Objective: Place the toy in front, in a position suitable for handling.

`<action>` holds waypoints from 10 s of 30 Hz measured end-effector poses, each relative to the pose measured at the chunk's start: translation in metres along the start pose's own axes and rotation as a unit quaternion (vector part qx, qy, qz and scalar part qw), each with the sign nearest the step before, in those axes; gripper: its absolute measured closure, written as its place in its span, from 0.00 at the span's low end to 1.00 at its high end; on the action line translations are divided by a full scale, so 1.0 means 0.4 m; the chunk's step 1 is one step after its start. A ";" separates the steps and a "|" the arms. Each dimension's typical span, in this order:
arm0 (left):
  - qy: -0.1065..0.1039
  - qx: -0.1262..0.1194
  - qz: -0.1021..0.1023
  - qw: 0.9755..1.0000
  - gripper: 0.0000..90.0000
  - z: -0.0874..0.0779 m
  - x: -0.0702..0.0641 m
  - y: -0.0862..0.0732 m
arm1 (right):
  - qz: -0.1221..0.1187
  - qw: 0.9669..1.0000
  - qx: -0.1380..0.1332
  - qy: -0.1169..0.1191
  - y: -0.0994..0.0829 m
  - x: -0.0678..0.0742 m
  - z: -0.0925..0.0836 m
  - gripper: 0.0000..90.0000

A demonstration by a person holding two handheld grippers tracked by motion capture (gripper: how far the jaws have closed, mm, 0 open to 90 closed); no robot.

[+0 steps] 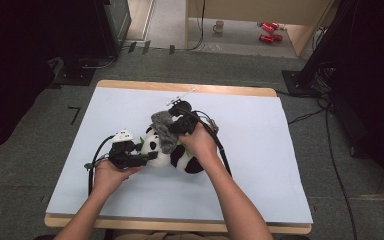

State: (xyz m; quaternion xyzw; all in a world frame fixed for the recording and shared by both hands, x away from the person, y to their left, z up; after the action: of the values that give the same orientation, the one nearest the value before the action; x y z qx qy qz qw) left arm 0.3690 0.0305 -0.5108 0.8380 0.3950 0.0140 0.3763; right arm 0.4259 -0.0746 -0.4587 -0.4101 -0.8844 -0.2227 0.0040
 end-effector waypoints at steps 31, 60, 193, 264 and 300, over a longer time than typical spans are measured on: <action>-0.001 -0.012 0.007 1.000 0.47 -0.002 -0.001 0.002 | -0.022 0.999 -0.023 0.031 0.065 0.088 -0.085 0.87; -0.007 -0.017 -0.003 1.000 0.47 0.001 0.004 0.007 | 0.000 0.999 0.034 0.003 -0.040 -0.016 -0.020 0.86; 0.019 -0.051 -0.018 0.998 0.61 0.009 0.000 0.051 | -0.031 0.999 0.004 -0.023 0.051 0.066 -0.001 0.86; 0.007 -0.021 0.007 1.000 0.61 0.018 0.007 0.017 | 0.177 0.981 -0.048 -0.058 -0.261 -0.331 -0.109 0.87; 0.016 0.002 0.005 1.000 0.63 0.028 0.004 0.006 | 0.065 0.994 -0.082 0.013 -0.220 -0.160 -0.064 0.87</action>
State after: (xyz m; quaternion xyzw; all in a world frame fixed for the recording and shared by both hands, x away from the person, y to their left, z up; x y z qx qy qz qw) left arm 0.3752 0.0239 -0.5177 0.8405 0.3969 0.0287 0.3678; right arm 0.4001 -0.1808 -0.4823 -0.4626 -0.8346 -0.2991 -0.0039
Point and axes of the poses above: each handheld gripper's, and its own axes: z roughly forward along the jaws, y roughly out of its top, x roughly to its left, the point moved 10 cm from there along z, roughly forward along the jaws, and after that the axes turned 12 degrees about x, right-handed, at the moved point
